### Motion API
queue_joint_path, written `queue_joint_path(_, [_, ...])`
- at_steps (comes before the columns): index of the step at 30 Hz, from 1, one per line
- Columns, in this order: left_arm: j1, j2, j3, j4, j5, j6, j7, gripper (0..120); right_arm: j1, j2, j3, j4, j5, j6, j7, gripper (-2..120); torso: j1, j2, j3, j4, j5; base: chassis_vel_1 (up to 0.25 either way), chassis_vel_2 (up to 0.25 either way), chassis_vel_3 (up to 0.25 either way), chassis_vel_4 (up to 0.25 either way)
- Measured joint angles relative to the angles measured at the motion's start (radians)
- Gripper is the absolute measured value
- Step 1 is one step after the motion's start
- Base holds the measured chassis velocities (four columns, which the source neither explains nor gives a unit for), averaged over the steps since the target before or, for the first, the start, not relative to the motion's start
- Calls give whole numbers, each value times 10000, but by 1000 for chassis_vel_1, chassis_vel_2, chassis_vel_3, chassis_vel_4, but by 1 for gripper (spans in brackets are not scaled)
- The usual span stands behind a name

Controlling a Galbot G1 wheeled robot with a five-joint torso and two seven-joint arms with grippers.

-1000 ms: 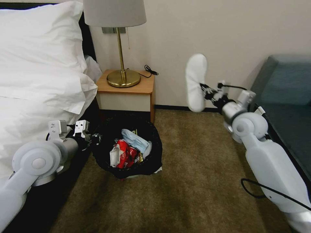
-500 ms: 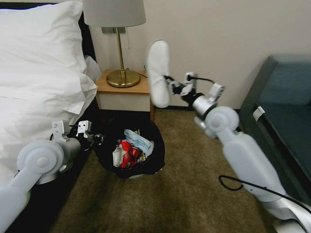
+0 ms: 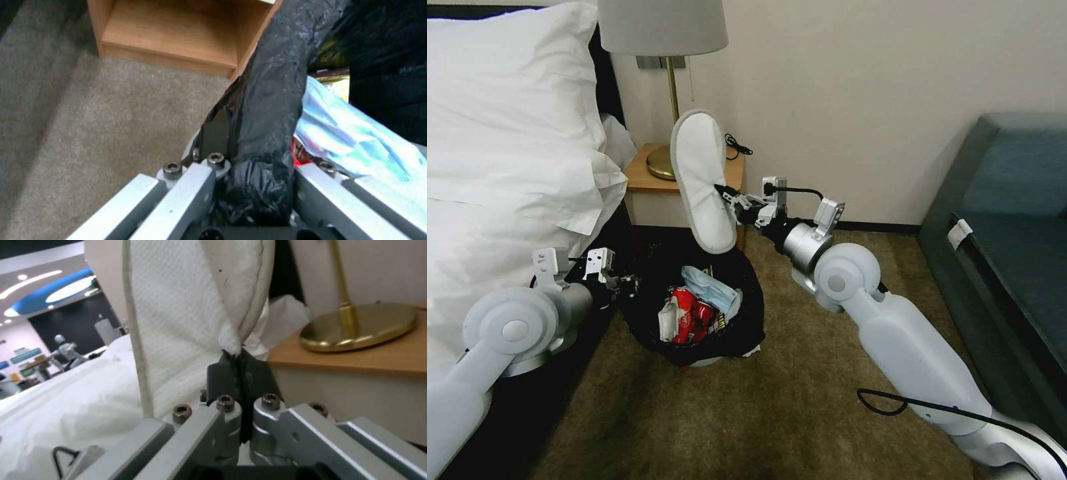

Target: Pick up the trash bin, then pick up the garbage on the floor and place it into the trash bin.

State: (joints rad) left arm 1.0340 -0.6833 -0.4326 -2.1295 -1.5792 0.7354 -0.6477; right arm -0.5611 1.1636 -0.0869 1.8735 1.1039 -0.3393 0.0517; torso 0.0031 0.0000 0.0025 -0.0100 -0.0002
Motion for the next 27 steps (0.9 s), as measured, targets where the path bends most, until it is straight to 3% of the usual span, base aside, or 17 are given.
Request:
queue_joint_path(13, [-158, -57, 8, 70, -87, 0, -41, 3, -386, -199, -1012, -254, -1340, 300, -252, 0, 0, 0, 0, 1, 1, 0, 0, 0, 0])
queue_joint_path(27, [-325, -122, 6, 180, -117, 0, -15, 3, -638, -139, -1377, -1133, -4173, 1079, -1215, 0, 1, 0, 0, 1, 2, 0, 0, 0, 0])
